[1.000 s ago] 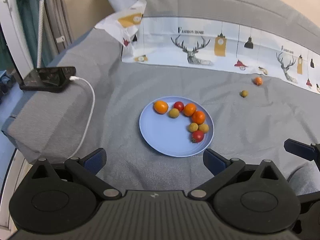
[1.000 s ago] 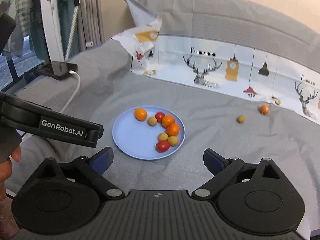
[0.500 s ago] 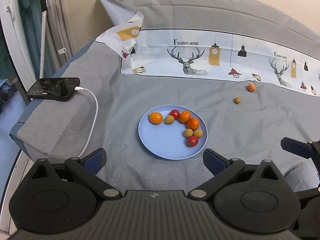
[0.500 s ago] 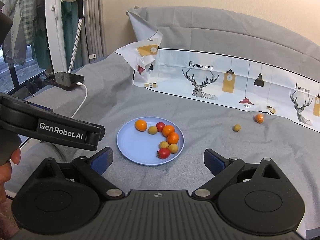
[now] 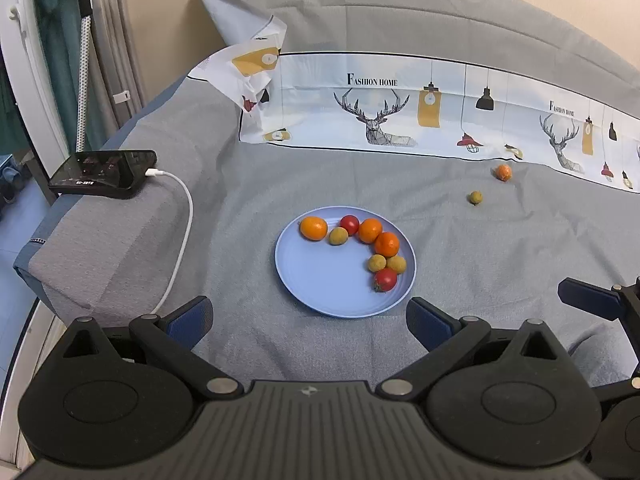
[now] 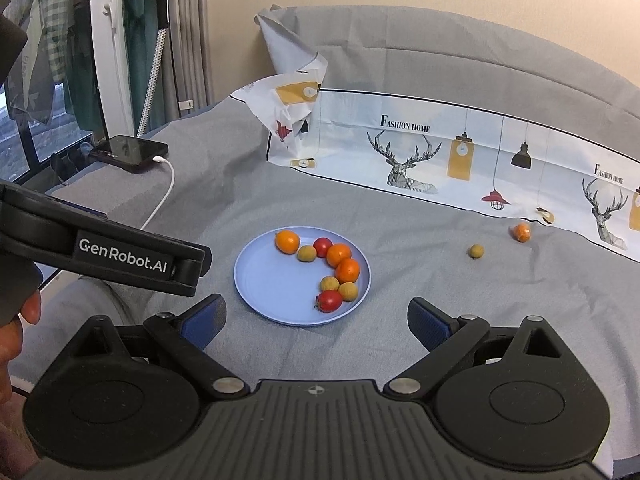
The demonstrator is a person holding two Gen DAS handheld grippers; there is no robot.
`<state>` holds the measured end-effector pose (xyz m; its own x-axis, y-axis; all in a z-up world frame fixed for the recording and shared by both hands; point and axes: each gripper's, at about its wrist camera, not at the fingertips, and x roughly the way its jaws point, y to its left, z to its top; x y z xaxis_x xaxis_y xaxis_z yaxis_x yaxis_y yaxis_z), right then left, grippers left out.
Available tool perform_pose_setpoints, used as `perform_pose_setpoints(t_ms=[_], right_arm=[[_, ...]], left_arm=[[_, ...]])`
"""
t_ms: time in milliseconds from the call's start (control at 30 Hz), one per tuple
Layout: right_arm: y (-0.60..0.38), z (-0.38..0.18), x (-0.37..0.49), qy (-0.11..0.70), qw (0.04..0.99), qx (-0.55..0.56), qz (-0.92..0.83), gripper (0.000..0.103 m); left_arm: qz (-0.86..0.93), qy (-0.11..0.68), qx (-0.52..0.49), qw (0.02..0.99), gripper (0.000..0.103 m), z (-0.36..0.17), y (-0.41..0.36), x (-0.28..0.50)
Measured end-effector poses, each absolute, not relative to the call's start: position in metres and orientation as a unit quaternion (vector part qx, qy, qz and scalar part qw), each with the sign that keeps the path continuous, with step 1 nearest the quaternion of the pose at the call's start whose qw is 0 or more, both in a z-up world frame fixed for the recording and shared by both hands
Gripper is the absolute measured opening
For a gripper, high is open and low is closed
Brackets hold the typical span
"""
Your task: Organize fruits
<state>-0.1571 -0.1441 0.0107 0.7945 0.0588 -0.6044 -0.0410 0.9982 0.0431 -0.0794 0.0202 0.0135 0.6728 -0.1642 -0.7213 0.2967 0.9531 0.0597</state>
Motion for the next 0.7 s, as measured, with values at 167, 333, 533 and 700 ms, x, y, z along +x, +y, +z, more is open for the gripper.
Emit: perform_pose_setpoints(t_ms=[167, 333, 533, 700], right_arm=[[-0.1446, 0.0090, -0.1557, 0.322, 0.946, 0.015, 0.027, 0.097], [-0.1463, 0.0080, -0.1543, 0.323, 0.946, 0.017, 0.027, 0.097], [-0.1477, 0.0065, -0.1543, 0.323, 0.946, 0.018, 0.029, 0.097], [-0.1500, 0.0034, -0.1521, 0.326, 0.945, 0.023, 0.028, 0.097]], left_arm=[[-0.127, 0.385, 0.088, 0.910, 0.103, 0.0123, 0.0185, -0.0785], [-0.127, 0.383, 0.091, 0.910, 0.103, 0.0122, 0.0177, -0.0776], [-0.127, 0.383, 0.096, 0.910, 0.103, 0.0113, 0.0149, -0.0768], [-0.127, 0.386, 0.103, 0.908, 0.103, 0.0093, 0.0104, -0.0732]])
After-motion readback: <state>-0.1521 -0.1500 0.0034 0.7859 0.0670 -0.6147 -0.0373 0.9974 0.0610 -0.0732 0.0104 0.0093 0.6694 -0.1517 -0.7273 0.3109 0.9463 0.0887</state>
